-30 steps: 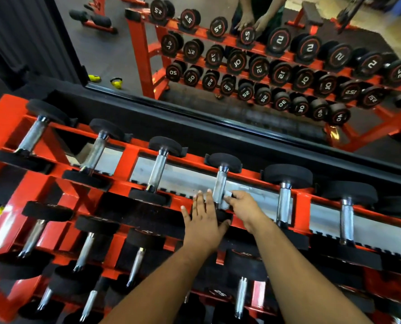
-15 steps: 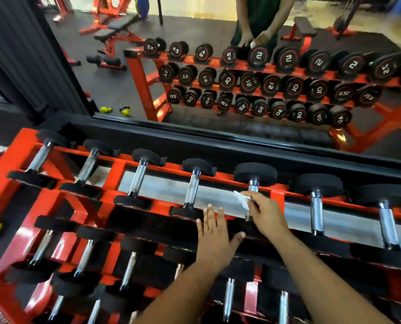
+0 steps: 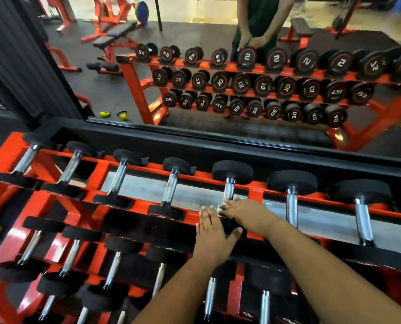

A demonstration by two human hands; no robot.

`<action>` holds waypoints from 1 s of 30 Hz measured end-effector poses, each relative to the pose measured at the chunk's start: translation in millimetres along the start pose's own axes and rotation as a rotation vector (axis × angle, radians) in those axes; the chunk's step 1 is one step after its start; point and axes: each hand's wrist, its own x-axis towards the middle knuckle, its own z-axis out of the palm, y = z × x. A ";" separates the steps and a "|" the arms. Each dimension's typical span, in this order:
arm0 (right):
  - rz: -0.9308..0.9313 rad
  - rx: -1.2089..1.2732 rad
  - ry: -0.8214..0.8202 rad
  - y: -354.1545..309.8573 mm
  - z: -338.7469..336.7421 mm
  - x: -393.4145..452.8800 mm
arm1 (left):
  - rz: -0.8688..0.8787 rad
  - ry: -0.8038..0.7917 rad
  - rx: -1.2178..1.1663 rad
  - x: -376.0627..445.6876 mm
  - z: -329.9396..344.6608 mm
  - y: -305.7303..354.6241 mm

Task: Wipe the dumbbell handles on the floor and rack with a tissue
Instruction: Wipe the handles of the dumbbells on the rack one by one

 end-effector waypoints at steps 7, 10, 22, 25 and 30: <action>0.048 -0.073 -0.056 17.1 3.9 -4.5 | 0.003 0.046 0.052 4.7 7.3 -0.1; 0.138 -0.042 -0.033 9.9 10.5 -3.0 | 0.014 0.047 0.097 5.3 7.4 -0.8; 0.109 -0.251 -0.029 26.8 1.5 2.5 | -0.056 -0.034 0.167 9.0 1.5 7.1; 0.168 -0.208 0.010 23.5 2.5 2.5 | -0.072 -0.051 0.204 10.0 -1.0 9.7; -0.130 -0.100 -0.130 20.7 0.6 -22.2 | -0.111 -0.067 0.225 9.9 -0.4 12.4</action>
